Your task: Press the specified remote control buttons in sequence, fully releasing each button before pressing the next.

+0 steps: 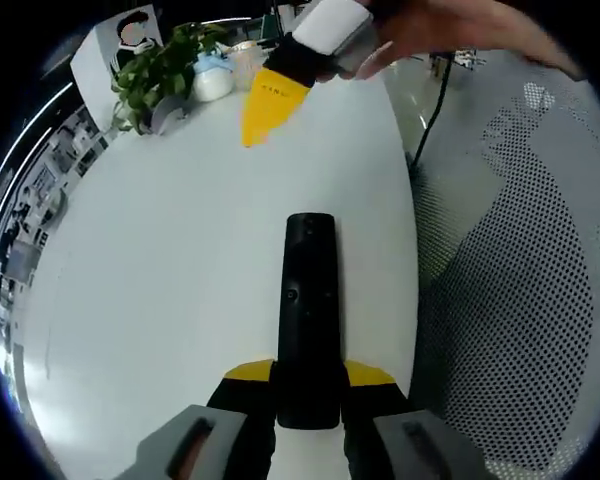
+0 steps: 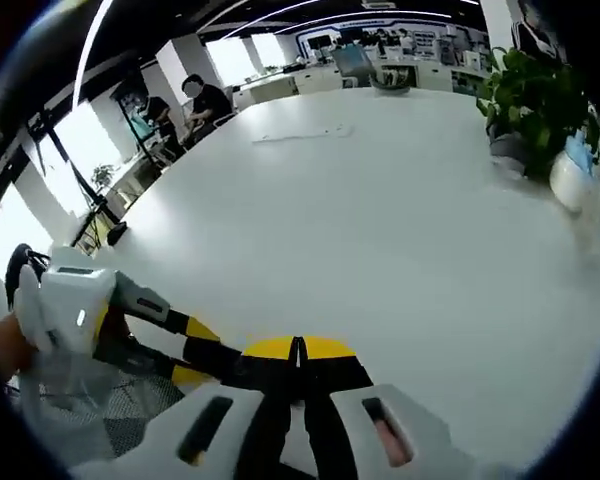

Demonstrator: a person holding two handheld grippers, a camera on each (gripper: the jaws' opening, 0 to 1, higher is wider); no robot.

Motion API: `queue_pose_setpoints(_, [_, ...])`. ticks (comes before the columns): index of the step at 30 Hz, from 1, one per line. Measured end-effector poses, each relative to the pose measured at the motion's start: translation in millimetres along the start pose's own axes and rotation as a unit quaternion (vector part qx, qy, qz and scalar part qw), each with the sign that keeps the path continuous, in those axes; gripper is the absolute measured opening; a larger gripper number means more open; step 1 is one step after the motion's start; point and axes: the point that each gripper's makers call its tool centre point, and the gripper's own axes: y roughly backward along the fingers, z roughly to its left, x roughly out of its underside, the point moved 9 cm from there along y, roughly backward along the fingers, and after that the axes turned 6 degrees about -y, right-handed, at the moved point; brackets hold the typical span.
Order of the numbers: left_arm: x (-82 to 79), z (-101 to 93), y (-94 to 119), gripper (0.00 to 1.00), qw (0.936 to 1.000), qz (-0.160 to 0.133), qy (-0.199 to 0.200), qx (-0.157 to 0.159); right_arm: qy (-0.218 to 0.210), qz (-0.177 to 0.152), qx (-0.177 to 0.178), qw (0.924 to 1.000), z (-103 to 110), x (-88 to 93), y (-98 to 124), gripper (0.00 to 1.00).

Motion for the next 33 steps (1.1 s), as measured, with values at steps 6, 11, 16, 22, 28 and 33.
queue_pose_setpoints(6, [0.1, -5.0, -1.6, 0.24, 0.9996, -0.026, 0.002, 0.005, -0.005, 0.084, -0.014, 0.9964, -0.6, 21.8, -14.2, 0.0])
queue_pose_setpoints(11, [-4.1, -7.6, -2.9, 0.24, 0.9995, -0.025, -0.016, 0.009, -0.003, 0.126, -0.007, 0.992, -2.2, 33.2, -21.1, 0.0])
queue_pose_setpoints(16, [-5.6, -8.9, -2.9, 0.24, 0.9993, -0.024, -0.029, 0.008, 0.066, 0.144, 0.039, 0.9866, -3.4, 36.4, -18.9, 0.0])
queue_pose_setpoints(22, [-5.3, -9.1, -3.1, 0.24, 0.9991, -0.028, -0.027, 0.014, 0.022, 0.157, 0.027, 0.987, -8.0, 41.5, -16.7, 0.0])
queue_pose_setpoints(28, [-4.2, -8.9, -3.3, 0.24, 0.9991, -0.034, -0.018, 0.016, -0.006, 0.17, 0.025, 0.9851, -11.6, 43.7, -14.2, 0.0])
queue_pose_setpoints(33, [-3.0, -8.2, -3.8, 0.24, 0.999, -0.04, -0.002, 0.021, -0.021, 0.176, 0.022, 0.984, -11.4, 46.1, -13.0, 0.0])
